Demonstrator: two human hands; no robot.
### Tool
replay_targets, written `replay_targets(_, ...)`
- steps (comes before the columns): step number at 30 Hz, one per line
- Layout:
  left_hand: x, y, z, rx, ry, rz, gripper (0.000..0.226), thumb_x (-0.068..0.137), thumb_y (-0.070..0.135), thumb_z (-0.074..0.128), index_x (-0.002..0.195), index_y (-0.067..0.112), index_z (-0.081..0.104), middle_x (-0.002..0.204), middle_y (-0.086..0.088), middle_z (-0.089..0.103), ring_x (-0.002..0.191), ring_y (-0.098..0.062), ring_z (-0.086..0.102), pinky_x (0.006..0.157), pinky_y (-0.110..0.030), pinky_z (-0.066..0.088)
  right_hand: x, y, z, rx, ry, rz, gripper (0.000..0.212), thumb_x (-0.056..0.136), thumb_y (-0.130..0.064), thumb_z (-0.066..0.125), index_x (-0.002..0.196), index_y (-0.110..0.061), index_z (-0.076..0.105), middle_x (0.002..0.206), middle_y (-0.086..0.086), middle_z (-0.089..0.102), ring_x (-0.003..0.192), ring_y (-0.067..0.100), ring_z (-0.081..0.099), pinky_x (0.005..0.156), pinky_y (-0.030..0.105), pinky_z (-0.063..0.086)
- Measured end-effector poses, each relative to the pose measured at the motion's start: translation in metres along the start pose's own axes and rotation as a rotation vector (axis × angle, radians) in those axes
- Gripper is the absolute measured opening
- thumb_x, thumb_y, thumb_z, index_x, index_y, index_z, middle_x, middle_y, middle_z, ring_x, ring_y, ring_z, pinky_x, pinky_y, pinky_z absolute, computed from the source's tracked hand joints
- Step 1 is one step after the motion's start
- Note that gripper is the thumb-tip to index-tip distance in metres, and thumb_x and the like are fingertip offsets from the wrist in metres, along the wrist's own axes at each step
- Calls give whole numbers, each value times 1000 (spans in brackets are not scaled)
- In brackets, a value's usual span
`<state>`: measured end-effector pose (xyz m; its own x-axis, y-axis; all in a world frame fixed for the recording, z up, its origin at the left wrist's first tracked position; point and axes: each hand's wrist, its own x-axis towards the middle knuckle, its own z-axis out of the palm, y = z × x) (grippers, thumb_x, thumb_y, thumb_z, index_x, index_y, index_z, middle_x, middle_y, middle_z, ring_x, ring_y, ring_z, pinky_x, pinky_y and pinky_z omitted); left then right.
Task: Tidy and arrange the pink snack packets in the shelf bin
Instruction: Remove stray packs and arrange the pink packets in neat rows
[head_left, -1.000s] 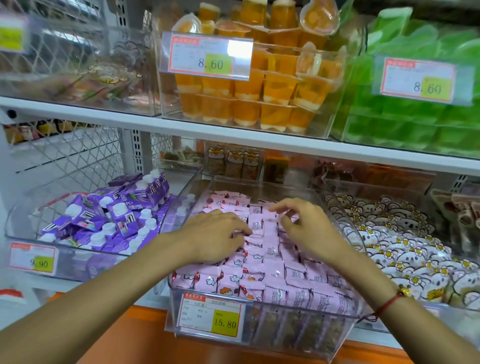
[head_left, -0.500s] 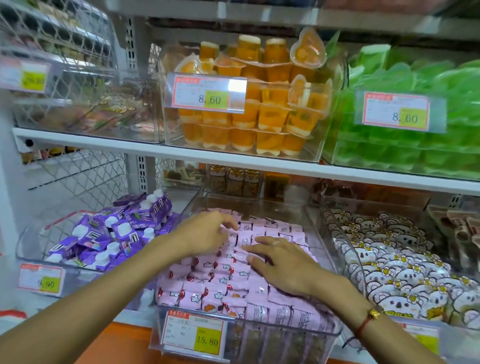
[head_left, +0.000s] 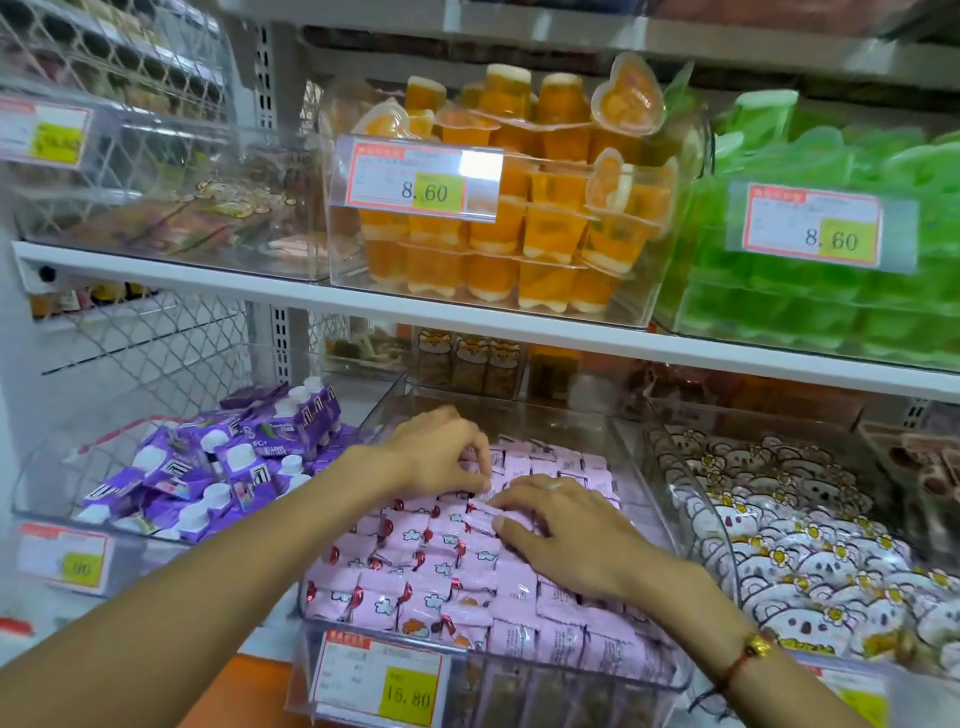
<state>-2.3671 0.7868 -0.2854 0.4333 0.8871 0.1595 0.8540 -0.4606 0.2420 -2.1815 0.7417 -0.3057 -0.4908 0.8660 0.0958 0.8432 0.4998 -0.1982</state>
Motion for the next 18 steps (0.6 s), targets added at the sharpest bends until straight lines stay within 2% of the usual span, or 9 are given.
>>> replay_targets(3, 1, 1, 0, -70, -35, 26, 10, 86, 34, 67, 96, 31, 65, 96, 14, 59, 96, -10, 53, 80, -31, 44, -2, 1, 1, -4, -16, -4, 43, 96, -52, 35, 135, -38, 46, 147, -11, 39, 133, 19, 36, 108, 34, 30)
replay_targets(6, 7, 4, -4, -133, -161, -16, 26, 88, 29, 65, 112, 21, 61, 96, 10, 61, 91, -11, 56, 80, -29, 47, -4, 3, 1, -7, -67, 11, 47, 96, -55, 31, 140, -41, 39, 155, -8, 25, 141, 17, 26, 114, 36, 23)
replay_targets(7, 10, 5, -5, -136, -192, -17, 25, 89, 29, 64, 112, 18, 63, 97, 7, 62, 89, -12, 56, 78, -28, 45, -5, 3, 1, -8, -71, 10, 47, 96, -56, 30, 140, -42, 38, 156, -8, 23, 142, 16, 25, 115, 35, 23)
replay_targets(9, 13, 5, -8, -176, -213, -4, 15, 89, 27, 65, 98, 15, 67, 95, 1, 63, 84, -13, 54, 74, -28, 43, -6, 4, 1, -4, -73, 8, 48, 96, -56, 29, 141, -43, 37, 157, -8, 21, 143, 16, 23, 115, 35, 22)
replay_targets(11, 14, 4, -7, -255, -202, -4, 6, 88, 22, 66, 89, 16, 65, 97, -4, 64, 83, -14, 55, 79, -33, 46, -6, 4, 0, 4, -76, 7, 47, 96, -56, 29, 141, -44, 37, 157, -8, 21, 143, 16, 22, 115, 35, 21)
replay_targets(14, 11, 3, -1, -362, -122, -23, 6, 89, 19, 64, 86, 15, 62, 93, -4, 64, 83, -14, 56, 78, -31, 47, -7, 2, 0, 1, -68, 11, 47, 96, -55, 29, 141, -44, 37, 156, -7, 24, 142, 15, 23, 115, 34, 21)
replay_targets(16, 8, 4, -2, -519, 23, -72, 9, 92, 23, 61, 88, 15, 60, 89, 1, 61, 82, -12, 57, 70, -22, 46, -6, -1, -1, -7, -60, 18, 46, 96, -55, 30, 140, -44, 37, 155, -7, 27, 141, 16, 24, 115, 34, 21)
replay_targets(18, 7, 9, -9, -733, 159, -178, 17, 94, 30, 56, 97, 14, 59, 96, -5, 63, 87, -16, 59, 66, -19, 47, -4, -3, -1, -13, -53, 21, 45, 97, -54, 30, 140, -42, 38, 153, -7, 31, 139, 18, 28, 114, 35, 23)
